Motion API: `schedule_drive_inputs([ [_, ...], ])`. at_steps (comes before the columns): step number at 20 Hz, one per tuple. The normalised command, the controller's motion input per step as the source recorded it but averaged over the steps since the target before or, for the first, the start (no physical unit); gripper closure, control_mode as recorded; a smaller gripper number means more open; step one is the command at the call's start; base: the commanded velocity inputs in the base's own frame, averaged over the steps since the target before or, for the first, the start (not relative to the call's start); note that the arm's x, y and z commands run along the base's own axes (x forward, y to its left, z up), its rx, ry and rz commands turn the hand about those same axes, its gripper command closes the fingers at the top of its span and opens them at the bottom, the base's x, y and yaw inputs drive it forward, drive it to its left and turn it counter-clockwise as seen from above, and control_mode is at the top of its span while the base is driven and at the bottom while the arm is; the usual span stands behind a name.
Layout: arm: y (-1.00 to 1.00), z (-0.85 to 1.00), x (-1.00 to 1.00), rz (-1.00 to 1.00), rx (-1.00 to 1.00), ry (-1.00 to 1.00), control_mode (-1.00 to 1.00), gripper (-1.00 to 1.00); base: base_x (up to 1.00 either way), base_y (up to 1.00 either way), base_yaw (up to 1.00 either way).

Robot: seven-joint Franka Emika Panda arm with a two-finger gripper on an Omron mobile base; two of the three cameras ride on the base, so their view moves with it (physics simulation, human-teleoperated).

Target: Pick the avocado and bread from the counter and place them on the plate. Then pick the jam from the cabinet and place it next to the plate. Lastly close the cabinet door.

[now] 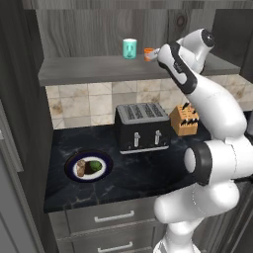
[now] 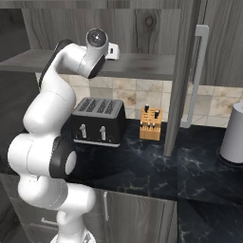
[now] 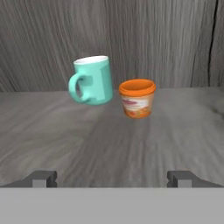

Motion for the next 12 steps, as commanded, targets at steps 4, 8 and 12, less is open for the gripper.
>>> schedule_drive_inputs([
  [4, 0.0, -0.1, 0.38, 0.0, 0.0, 0.0, -1.0, -1.0, 0.0, 0.0, 0.0],
  [8, 0.0, -0.01, 0.33, 0.0, 0.0, 0.0, -1.0, -1.0, 0.0, 0.0, 0.0],
  [12, 0.0, 0.0, 0.3, 0.0, 0.0, 0.0, -1.0, -1.0, 0.0, 0.0, 0.0],
])
